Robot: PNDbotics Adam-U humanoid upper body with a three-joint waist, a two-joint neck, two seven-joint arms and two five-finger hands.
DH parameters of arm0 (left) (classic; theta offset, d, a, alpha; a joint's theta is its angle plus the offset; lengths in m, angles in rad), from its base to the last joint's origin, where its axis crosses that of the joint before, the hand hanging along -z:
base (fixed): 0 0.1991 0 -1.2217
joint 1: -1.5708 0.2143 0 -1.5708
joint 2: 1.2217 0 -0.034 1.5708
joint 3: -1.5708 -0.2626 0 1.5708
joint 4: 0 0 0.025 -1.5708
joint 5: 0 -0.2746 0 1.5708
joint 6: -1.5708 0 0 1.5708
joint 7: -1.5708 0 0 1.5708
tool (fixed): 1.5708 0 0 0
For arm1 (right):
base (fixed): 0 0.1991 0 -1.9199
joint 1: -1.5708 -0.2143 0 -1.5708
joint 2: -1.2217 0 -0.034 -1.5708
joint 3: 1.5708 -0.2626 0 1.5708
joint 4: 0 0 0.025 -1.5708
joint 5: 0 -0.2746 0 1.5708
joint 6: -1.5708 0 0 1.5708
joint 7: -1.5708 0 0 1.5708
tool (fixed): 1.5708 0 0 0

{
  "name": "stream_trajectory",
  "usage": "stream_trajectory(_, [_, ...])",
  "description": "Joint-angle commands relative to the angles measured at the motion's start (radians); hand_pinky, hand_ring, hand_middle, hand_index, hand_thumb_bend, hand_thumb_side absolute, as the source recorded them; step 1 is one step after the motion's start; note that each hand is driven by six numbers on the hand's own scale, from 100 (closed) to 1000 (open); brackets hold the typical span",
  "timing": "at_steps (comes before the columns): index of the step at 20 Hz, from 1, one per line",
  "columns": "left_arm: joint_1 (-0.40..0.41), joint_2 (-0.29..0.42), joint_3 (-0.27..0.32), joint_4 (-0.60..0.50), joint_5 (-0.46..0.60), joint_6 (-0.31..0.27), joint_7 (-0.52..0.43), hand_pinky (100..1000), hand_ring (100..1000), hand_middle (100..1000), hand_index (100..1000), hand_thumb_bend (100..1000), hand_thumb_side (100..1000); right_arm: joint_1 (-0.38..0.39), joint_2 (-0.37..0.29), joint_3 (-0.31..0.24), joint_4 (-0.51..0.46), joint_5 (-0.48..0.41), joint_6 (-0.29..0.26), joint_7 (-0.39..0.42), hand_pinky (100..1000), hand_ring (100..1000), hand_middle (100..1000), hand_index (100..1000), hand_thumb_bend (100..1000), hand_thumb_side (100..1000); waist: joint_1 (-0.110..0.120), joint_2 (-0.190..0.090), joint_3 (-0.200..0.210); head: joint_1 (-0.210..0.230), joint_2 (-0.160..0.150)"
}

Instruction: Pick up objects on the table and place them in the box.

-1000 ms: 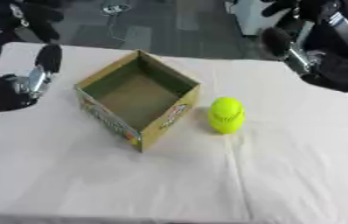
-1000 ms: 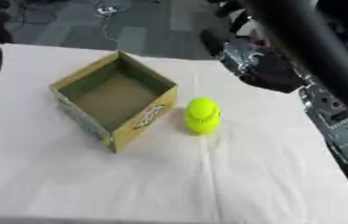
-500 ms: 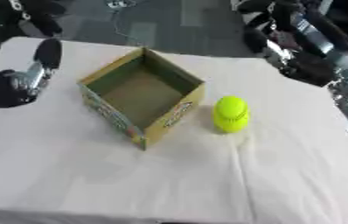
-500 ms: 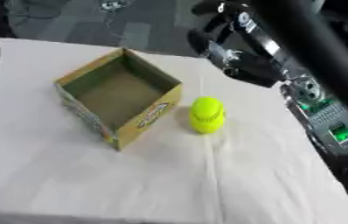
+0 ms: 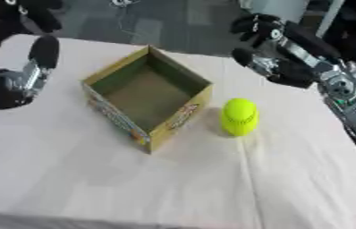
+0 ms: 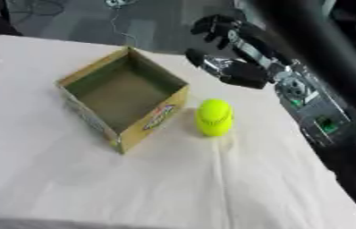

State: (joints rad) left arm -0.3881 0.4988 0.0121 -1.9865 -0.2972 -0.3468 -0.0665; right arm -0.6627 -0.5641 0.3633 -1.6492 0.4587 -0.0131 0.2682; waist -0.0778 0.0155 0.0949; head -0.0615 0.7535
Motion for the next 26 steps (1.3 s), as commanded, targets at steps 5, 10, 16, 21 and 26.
stream_trajectory(5, [-0.028, -0.002, -0.004, -0.014, -0.001, -0.002, -0.007, 450, 538, 726, 737, 100, 717, -0.032, -0.016, -0.018, 0.079, 0.095, -0.025, 0.0, 716, 797, 884, 879, 420, 1000, 0.0, -0.003, 0.005, -0.02, -0.026])
stream_trajectory(10, [-0.028, -0.002, -0.003, -0.014, -0.002, -0.002, -0.011, 449, 537, 726, 738, 100, 717, -0.035, -0.016, -0.019, 0.116, 0.153, -0.048, 0.019, 734, 805, 876, 889, 400, 1000, -0.001, 0.002, 0.005, -0.015, -0.035])
stream_trajectory(16, [-0.035, -0.004, -0.001, -0.014, -0.004, -0.003, -0.01, 448, 537, 725, 738, 100, 717, -0.025, 0.007, -0.021, 0.176, 0.181, -0.06, 0.045, 730, 806, 885, 896, 372, 1000, 0.002, 0.016, 0.006, -0.016, -0.061])
stream_trajectory(21, [-0.041, -0.011, 0.001, -0.014, -0.004, -0.003, -0.008, 447, 536, 725, 738, 100, 718, -0.028, 0.021, -0.029, 0.245, 0.175, -0.06, 0.043, 727, 805, 889, 895, 367, 1000, 0.004, 0.026, 0.011, -0.021, -0.073])
stream_trajectory(26, [-0.045, -0.012, 0.0, -0.014, -0.004, -0.003, -0.01, 447, 536, 725, 738, 100, 718, -0.027, 0.032, -0.026, 0.276, 0.177, -0.072, 0.058, 731, 807, 894, 895, 366, 1000, 0.003, 0.031, 0.012, -0.02, -0.081])
